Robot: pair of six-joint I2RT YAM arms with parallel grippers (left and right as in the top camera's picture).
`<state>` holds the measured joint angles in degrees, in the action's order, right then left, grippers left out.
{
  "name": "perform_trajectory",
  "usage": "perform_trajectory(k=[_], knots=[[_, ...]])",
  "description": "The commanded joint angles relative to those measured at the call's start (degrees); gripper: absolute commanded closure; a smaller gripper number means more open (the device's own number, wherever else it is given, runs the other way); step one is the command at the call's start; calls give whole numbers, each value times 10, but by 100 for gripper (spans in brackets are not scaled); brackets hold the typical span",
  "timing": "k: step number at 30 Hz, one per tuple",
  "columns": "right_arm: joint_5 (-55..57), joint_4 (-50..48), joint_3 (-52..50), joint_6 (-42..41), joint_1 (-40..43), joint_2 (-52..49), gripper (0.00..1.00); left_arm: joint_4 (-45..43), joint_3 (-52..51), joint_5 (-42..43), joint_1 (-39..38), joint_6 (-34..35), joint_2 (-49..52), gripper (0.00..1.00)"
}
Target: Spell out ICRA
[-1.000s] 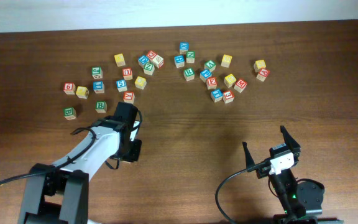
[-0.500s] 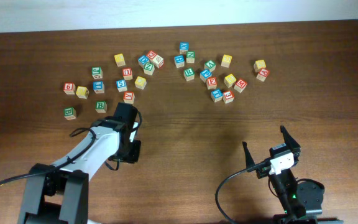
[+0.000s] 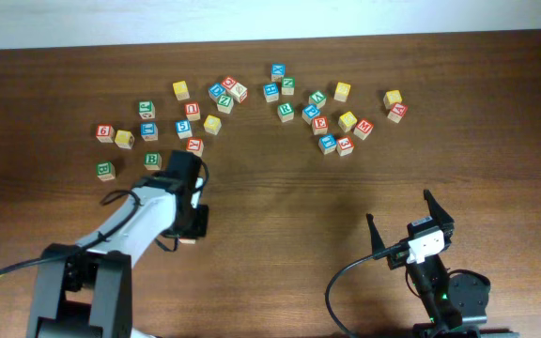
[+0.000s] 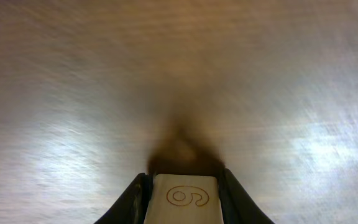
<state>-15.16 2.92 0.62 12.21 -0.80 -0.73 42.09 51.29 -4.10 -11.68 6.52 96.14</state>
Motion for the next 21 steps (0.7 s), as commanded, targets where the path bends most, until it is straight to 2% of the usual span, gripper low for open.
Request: perform_trajectory(k=[1, 3, 7, 11, 13, 16, 21], knots=[[-7, 3, -3, -2, -3, 4, 2, 0, 42, -8, 25, 8, 7, 76], [-7, 3, -3, -2, -3, 4, 2, 2, 47, -8, 30, 7, 7, 73], [-7, 3, -3, -2, -3, 4, 1, 0, 47, -8, 36, 7, 7, 57], [-7, 3, -3, -2, -3, 4, 2, 2, 47, -8, 36, 7, 7, 54], [-7, 3, -3, -2, -3, 4, 2, 1, 45, -8, 36, 7, 7, 55], [-7, 3, -3, -2, -3, 4, 1, 2, 40, -8, 36, 7, 7, 64], [-7, 3, -3, -2, -3, 4, 1, 4, 33, -8, 36, 7, 7, 65]])
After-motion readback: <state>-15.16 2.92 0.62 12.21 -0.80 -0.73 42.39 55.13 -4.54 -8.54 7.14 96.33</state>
